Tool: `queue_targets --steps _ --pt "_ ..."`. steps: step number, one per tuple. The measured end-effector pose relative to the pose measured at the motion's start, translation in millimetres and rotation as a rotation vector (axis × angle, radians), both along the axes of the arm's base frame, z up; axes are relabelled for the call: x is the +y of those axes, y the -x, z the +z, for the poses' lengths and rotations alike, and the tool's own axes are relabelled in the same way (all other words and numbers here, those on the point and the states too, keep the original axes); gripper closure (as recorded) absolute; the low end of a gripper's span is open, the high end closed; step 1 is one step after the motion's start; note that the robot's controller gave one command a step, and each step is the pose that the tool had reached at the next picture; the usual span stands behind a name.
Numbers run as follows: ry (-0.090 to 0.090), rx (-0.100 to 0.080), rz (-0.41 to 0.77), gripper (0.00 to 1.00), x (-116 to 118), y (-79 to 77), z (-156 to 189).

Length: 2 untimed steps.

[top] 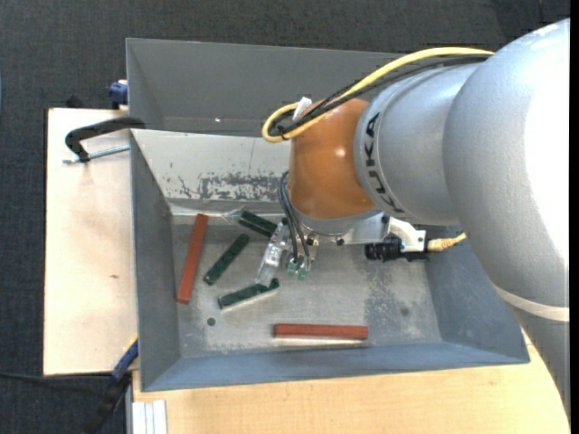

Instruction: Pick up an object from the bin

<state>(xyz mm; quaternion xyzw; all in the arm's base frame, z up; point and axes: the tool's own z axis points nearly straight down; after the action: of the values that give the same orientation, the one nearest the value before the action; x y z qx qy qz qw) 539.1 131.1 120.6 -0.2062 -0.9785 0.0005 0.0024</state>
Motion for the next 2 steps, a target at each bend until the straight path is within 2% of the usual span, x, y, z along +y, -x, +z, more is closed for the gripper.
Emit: queue_targets --steps 1,2 --pt "-0.002 -0.011 -0.05 0.0 -21.5 25.1 102.7" --pt "-0.001 -0.008 -0.049 0.0 -21.3 25.8 101.3"
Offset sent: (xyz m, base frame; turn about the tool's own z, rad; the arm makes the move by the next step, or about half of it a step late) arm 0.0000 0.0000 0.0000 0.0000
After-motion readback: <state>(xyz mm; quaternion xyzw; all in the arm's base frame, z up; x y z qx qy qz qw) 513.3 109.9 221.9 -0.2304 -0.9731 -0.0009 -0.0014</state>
